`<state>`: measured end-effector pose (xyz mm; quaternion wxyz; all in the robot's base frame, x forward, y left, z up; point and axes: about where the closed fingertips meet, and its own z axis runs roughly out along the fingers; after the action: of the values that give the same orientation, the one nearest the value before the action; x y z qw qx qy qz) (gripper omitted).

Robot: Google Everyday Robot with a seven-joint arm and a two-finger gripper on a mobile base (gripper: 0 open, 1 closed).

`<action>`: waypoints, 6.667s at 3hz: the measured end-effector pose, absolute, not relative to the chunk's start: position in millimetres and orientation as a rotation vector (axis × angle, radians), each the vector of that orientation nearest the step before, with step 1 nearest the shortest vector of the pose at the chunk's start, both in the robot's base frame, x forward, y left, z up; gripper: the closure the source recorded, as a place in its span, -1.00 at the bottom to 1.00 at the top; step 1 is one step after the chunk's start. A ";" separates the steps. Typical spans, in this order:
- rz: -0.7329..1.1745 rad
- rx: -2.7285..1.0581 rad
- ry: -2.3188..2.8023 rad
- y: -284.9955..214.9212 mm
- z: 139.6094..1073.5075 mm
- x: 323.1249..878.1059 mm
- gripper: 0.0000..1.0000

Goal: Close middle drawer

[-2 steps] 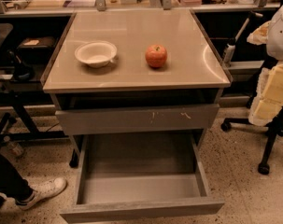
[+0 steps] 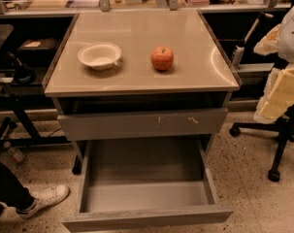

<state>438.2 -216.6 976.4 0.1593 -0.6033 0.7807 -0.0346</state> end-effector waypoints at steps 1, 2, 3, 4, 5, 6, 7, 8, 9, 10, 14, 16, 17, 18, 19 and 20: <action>-0.099 -1.724 2.231 -216.6 976.4 438.2 -0.16; -0.099 -1.724 2.231 -216.6 976.4 438.2 0.30; -0.099 -1.724 2.231 -216.6 976.4 438.2 0.77; -0.099 -1.724 2.231 -216.6 976.4 438.2 1.00; -0.083 -1.711 2.269 -216.4 955.5 428.6 1.00; -0.017 -1.667 2.329 -202.5 910.8 403.6 1.00; 0.101 -1.660 2.411 -187.8 842.3 374.7 1.00; 0.245 -1.694 2.524 -179.0 761.6 337.3 1.00; 0.265 -1.715 2.554 -181.7 747.4 323.0 1.00; 0.264 -1.713 2.552 -181.4 748.4 324.0 1.00; 0.591 -1.644 2.732 -167.3 555.9 300.7 1.00; 0.757 -1.508 2.712 -152.0 489.3 320.1 1.00; 0.825 -1.426 2.710 -148.3 460.0 328.5 1.00; 0.864 -1.387 2.707 -144.3 441.5 333.5 1.00; 0.876 -1.378 2.700 -141.8 433.7 340.0 1.00; 0.876 -1.378 2.700 -141.6 433.5 340.2 0.65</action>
Offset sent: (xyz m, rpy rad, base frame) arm 0.0000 0.0000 0.0000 0.0000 0.0000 0.0000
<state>340.2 -141.6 433.5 -0.0068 -0.4367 0.8556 0.2778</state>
